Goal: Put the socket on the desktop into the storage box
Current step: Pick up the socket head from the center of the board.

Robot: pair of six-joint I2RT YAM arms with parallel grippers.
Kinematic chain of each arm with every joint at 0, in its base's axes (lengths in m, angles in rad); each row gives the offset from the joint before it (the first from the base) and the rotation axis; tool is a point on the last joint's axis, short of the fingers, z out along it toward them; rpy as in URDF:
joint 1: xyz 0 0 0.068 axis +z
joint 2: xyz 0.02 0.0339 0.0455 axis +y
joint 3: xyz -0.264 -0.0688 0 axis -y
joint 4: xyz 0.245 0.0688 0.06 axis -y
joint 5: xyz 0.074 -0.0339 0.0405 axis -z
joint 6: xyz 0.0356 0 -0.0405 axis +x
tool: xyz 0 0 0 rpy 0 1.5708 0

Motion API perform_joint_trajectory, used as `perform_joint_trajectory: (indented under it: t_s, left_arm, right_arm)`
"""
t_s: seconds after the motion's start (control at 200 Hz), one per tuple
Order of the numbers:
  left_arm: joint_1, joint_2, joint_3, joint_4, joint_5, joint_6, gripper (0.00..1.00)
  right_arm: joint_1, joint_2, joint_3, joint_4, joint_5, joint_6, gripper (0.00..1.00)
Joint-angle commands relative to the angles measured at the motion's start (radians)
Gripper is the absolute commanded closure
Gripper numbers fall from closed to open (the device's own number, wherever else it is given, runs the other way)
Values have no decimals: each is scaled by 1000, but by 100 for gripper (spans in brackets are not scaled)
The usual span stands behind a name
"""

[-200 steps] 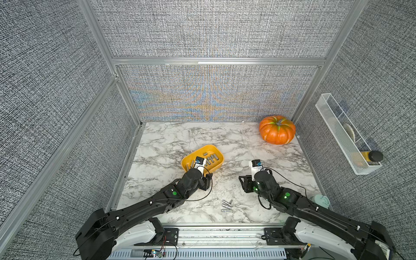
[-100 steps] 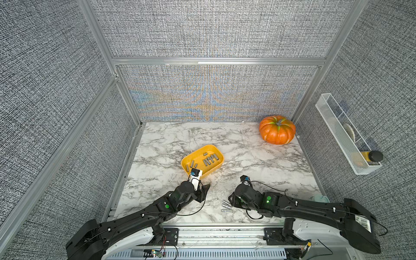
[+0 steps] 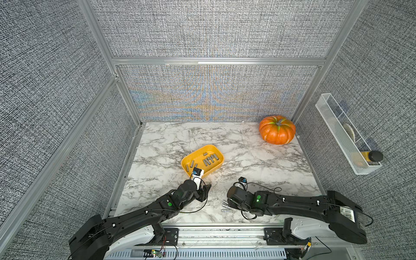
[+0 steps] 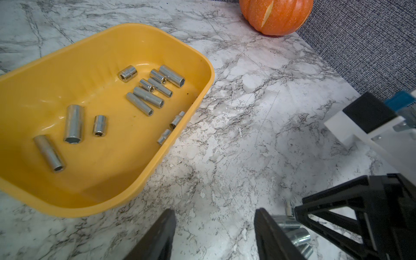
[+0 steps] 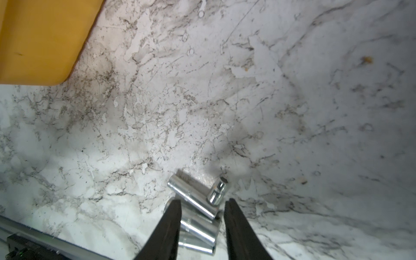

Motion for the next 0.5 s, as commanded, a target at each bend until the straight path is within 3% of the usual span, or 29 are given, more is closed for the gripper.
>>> perform_joint_trajectory:
  t_s: [0.0, 0.495]
  left_arm:
    - [0, 7, 9, 2, -17, -4, 39]
    - [0, 20, 14, -4, -24, -4, 39]
  right_arm:
    - [2, 21, 11, -12, 19, 0, 63]
    - [17, 98, 42, -9, 27, -6, 65]
